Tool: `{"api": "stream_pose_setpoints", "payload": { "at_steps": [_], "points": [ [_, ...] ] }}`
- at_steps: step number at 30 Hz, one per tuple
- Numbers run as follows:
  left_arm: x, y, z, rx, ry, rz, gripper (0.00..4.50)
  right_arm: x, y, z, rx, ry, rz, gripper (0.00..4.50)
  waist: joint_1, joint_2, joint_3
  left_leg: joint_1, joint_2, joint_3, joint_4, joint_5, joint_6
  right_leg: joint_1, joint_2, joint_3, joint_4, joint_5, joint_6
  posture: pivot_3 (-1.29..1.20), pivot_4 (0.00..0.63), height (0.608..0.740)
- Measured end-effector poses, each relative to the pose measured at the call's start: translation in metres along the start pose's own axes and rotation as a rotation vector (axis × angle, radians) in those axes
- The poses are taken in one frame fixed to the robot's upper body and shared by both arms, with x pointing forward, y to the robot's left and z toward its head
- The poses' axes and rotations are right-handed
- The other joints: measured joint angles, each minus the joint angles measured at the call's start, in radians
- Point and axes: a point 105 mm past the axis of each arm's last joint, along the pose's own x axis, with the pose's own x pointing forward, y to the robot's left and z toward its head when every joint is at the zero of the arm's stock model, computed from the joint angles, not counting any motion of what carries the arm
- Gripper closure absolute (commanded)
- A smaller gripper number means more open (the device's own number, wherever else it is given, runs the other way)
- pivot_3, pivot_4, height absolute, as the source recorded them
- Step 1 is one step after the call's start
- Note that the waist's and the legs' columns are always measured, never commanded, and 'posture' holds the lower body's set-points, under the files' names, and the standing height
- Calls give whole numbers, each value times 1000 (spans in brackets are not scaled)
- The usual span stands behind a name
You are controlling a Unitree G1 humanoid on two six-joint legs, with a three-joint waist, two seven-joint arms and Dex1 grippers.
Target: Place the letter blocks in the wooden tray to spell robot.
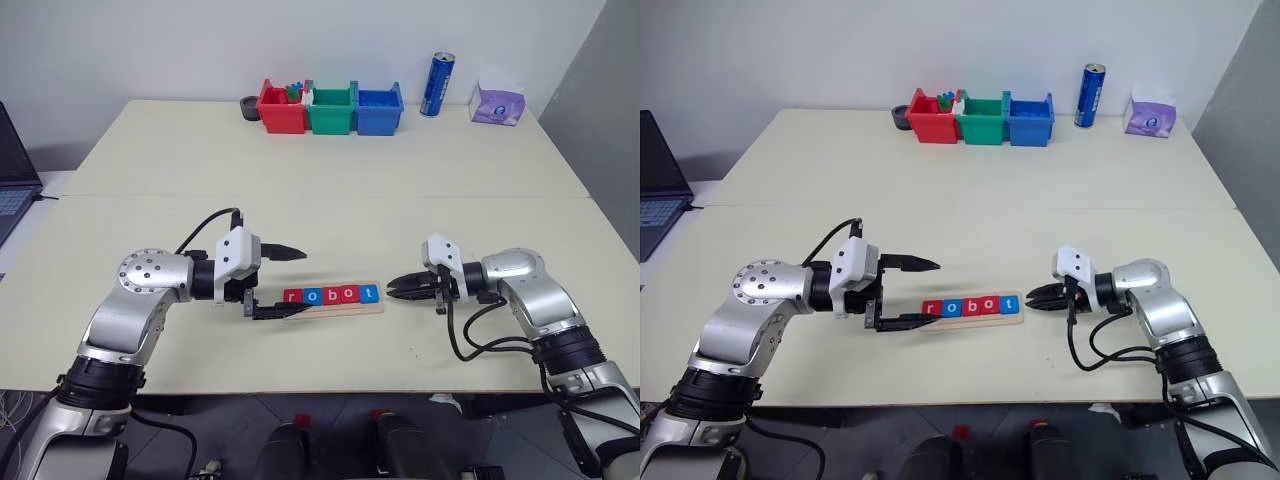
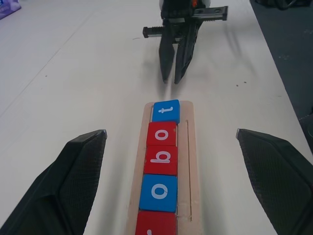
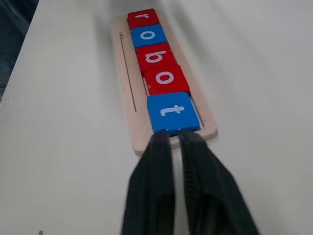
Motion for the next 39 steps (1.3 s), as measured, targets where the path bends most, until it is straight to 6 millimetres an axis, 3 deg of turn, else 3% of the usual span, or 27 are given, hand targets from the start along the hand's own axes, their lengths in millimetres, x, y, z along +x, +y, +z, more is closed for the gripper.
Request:
{"api": "stream_pose_setpoints", "payload": {
  "at_steps": [17,27,39],
  "points": [
    [0,0,0,-2,2,2,0,16,2,-13,-20,32,-20,4473,1,0,0,0,0,0,0,0,0,0,0,0,0,0,0,0,150,740],
    [0,0,0,-4,2,3,0,27,-1,-7,-35,11,-24,4473,1,0,0,0,0,0,0,0,0,0,0,0,0,0,0,0,150,740],
    [0,-1,-1,-5,3,1,0,9,-3,-6,-52,44,-35,4473,1,0,0,0,0,0,0,0,0,0,0,0,0,0,0,0,150,740]
  ]
}}
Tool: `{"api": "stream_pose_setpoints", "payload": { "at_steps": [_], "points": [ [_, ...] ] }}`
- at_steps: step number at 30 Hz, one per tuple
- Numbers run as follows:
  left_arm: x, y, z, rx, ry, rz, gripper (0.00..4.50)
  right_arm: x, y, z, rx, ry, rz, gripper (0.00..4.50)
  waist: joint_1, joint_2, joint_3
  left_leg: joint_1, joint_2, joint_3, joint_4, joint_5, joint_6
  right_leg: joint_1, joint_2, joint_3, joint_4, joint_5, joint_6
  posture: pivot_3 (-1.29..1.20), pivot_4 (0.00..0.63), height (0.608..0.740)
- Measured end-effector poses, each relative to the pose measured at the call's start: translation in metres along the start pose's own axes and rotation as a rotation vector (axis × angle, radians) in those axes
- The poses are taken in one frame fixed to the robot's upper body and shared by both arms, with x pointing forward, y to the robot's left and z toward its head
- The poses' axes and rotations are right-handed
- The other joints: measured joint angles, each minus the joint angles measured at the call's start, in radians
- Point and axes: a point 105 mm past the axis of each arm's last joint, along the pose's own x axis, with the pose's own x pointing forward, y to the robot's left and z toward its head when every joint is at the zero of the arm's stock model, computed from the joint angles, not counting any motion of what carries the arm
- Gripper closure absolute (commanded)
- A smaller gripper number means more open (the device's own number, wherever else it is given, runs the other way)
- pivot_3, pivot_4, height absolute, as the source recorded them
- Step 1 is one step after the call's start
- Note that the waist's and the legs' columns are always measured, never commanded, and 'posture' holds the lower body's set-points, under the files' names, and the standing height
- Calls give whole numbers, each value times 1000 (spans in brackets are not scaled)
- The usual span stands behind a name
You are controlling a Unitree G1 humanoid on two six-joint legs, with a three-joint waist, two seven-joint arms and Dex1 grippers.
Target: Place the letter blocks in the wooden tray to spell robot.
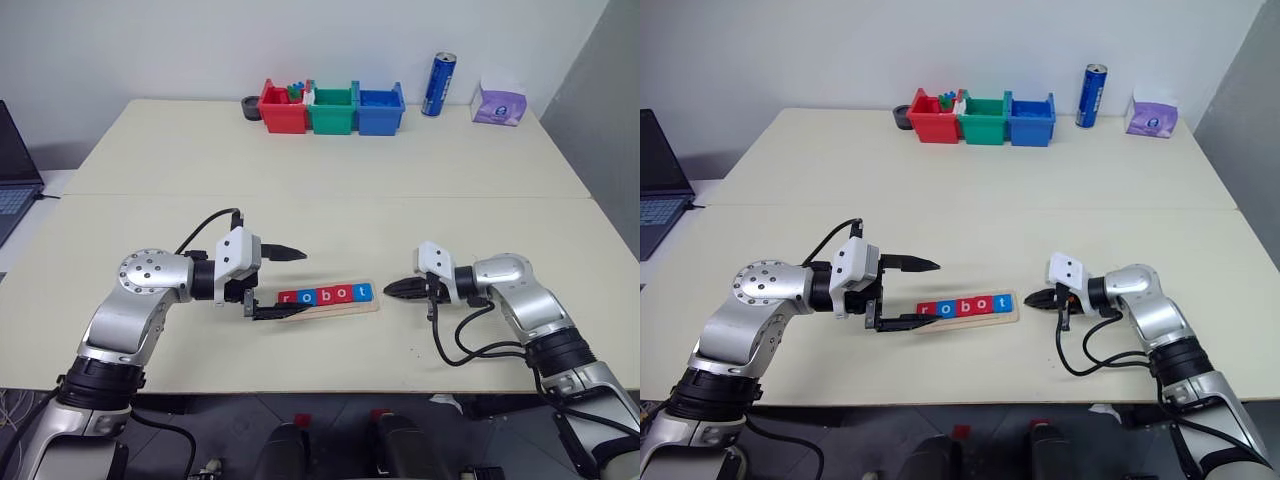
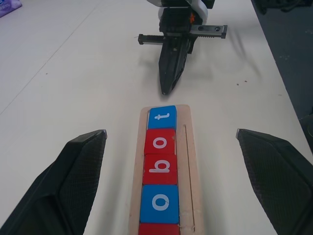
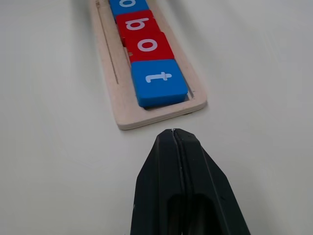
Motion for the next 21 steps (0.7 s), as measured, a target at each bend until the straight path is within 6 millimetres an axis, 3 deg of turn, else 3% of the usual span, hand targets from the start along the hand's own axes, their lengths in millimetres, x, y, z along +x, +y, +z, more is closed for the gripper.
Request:
{"api": "stream_pose_setpoints", "payload": {
  "at_steps": [4,10,21],
  "points": [
    [1,-1,0,-2,-1,-5,0,5,7,16,-19,-44,23,4473,0,0,0,0,0,0,0,0,0,0,0,0,0,0,0,0,150,740],
    [1,-1,0,-2,-1,-7,0,26,23,19,12,-72,68,4473,1,0,0,0,0,0,0,0,0,0,0,0,0,0,0,0,150,740],
    [1,-1,0,-2,0,-7,0,36,20,16,37,-84,34,4473,1,0,0,0,0,0,0,0,0,0,0,0,0,0,0,0,150,740]
  ]
}}
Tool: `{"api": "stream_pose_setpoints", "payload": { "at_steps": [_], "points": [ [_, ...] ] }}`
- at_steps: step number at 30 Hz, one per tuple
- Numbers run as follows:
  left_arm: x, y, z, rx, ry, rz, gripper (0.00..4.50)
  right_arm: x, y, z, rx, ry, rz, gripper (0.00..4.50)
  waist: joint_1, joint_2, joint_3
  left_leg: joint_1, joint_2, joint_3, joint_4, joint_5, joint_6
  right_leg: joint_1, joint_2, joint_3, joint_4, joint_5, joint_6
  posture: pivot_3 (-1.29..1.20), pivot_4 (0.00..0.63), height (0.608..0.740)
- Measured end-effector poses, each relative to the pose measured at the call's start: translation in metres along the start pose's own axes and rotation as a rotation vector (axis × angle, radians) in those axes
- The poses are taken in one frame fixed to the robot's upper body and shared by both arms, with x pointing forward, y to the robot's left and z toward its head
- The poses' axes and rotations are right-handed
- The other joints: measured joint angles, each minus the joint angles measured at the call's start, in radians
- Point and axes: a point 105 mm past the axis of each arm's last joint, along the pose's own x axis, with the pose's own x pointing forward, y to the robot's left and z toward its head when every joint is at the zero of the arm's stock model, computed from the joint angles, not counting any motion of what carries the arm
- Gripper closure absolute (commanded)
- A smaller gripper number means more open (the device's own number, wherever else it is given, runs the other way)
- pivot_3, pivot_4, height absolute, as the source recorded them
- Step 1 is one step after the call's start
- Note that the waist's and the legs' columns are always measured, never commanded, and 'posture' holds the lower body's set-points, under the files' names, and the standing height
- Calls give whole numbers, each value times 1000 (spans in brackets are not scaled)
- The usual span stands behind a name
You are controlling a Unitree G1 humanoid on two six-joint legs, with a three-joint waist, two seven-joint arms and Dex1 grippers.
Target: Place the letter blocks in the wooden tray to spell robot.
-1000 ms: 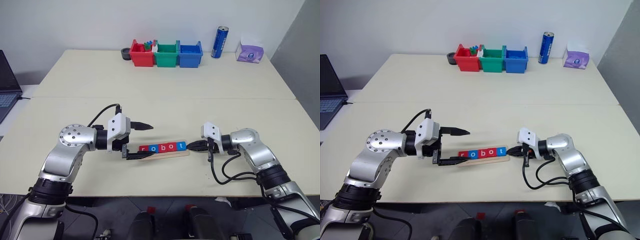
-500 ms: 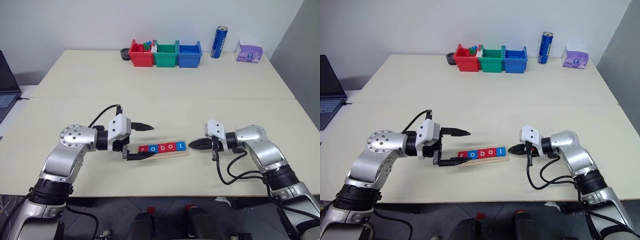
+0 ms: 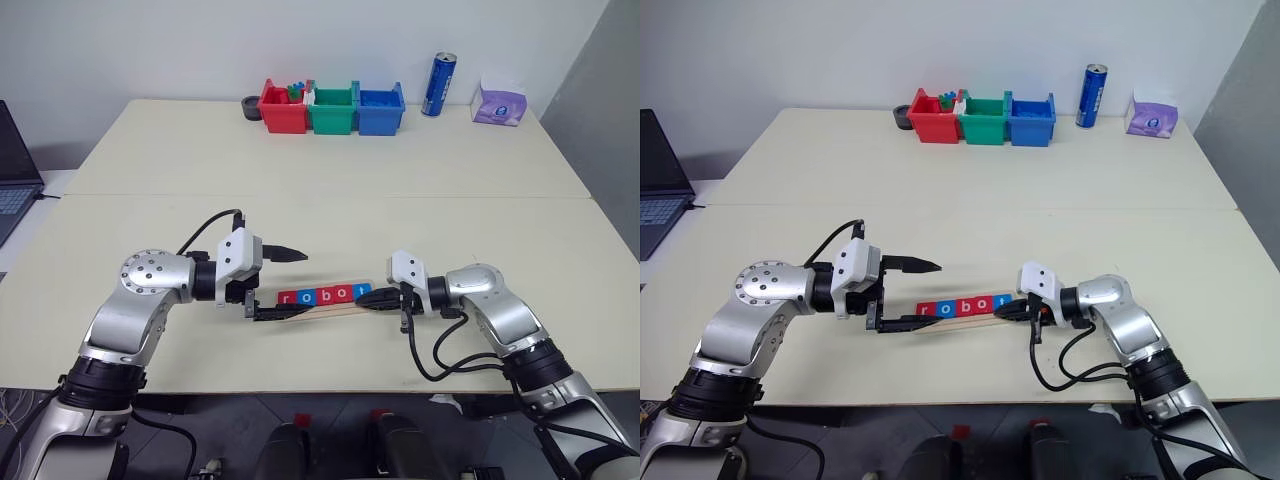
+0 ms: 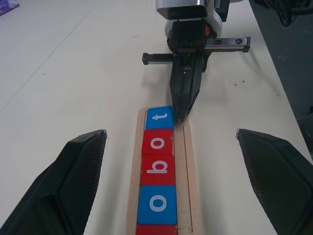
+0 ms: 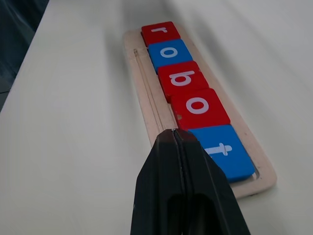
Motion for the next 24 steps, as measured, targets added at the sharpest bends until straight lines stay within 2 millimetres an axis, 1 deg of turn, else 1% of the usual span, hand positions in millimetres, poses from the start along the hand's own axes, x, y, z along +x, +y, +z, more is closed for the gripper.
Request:
{"api": "stream_pose_setpoints", "payload": {
  "at_steps": [3,11,15,17,21,24],
  "points": [
    [0,0,0,0,0,0,0,0,-3,-1,-12,9,-17,4473,0,0,0,0,0,0,0,0,0,0,0,0,0,0,0,0,150,740],
    [0,0,0,0,0,0,0,0,-5,-1,-18,6,-29,4473,0,0,0,0,0,0,0,0,0,0,0,0,0,0,0,0,150,740],
    [0,0,0,0,0,0,0,-4,-2,7,17,-26,-3,4473,0,0,0,0,0,0,0,0,0,0,0,0,0,0,0,0,150,740],
    [0,0,0,0,0,0,0,-10,-1,13,40,-43,9,4473,0,0,0,0,0,-1,0,0,0,0,0,0,0,0,0,0,150,740],
    [0,0,0,0,1,1,0,-28,-7,18,83,-50,-20,4473,1,0,0,0,0,0,0,0,0,0,0,0,0,0,0,0,150,740],
    [-6,1,-2,-10,16,15,0,-45,-9,25,93,-44,-47,3927,0,0,0,0,0,-1,0,0,0,0,0,0,0,0,0,0,150,740]
  ]
}}
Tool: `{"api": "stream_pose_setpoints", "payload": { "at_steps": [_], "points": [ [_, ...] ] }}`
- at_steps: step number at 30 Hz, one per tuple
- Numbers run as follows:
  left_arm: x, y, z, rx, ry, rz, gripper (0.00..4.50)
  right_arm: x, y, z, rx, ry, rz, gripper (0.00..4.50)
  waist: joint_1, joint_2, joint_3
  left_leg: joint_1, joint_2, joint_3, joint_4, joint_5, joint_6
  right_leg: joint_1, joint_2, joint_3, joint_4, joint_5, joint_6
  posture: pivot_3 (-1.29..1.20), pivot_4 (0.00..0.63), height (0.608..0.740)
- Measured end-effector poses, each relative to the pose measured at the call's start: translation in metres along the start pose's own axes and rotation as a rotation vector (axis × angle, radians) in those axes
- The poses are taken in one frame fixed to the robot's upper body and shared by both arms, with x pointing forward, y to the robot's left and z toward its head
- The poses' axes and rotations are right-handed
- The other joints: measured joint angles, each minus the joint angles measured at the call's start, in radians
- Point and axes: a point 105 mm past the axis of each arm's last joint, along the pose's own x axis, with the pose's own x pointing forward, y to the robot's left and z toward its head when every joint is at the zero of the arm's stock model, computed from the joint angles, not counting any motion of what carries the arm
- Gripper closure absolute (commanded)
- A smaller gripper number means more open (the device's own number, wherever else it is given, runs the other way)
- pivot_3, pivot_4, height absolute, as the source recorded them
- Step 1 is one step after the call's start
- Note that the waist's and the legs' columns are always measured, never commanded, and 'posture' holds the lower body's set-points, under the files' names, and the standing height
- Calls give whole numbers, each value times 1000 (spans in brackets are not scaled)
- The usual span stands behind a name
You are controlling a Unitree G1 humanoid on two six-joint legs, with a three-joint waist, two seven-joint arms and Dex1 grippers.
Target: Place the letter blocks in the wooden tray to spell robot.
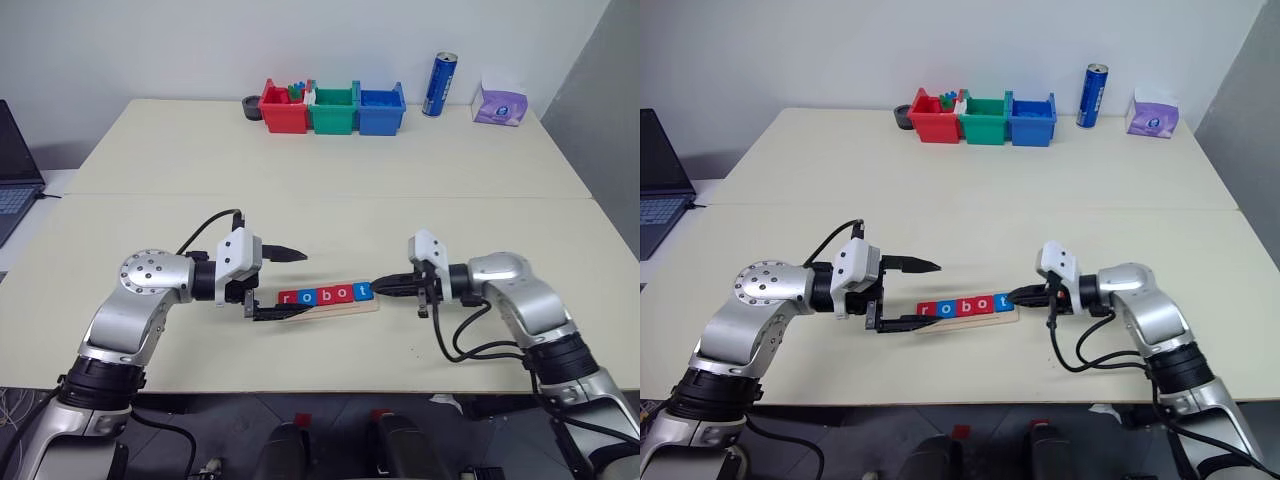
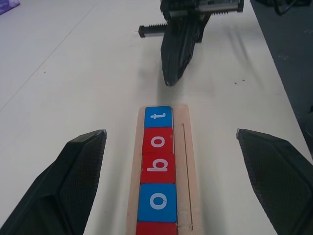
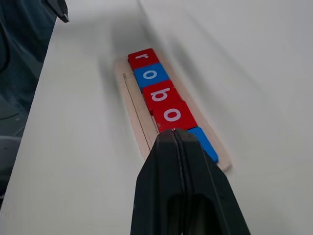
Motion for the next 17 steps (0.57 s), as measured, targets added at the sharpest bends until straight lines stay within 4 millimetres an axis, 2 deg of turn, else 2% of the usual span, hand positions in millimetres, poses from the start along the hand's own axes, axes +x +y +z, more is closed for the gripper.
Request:
{"api": "stream_pose_setpoints", "payload": {
  "at_steps": [4,8,11,17],
  "points": [
    [-15,-5,-10,-61,32,29,0,-19,6,1,-38,36,-26,2518,-1,0,0,0,0,0,-1,0,0,0,0,0,-1,0,0,0,150,740],
    [-39,-26,-32,-181,116,49,0,-21,22,-25,-72,117,1,1089,-3,0,0,0,1,0,-1,0,0,-1,0,1,0,0,0,0,150,740],
    [-54,-27,-39,-212,159,98,0,-18,26,-22,-79,107,15,33,-2,0,0,0,1,0,0,0,0,-1,0,1,0,0,0,0,150,740],
    [-69,-22,-34,-206,206,162,0,-15,28,-3,-119,75,43,9,0,0,0,1,1,0,1,0,0,0,0,1,0,-3,4,0,150,740]
  ]
}}
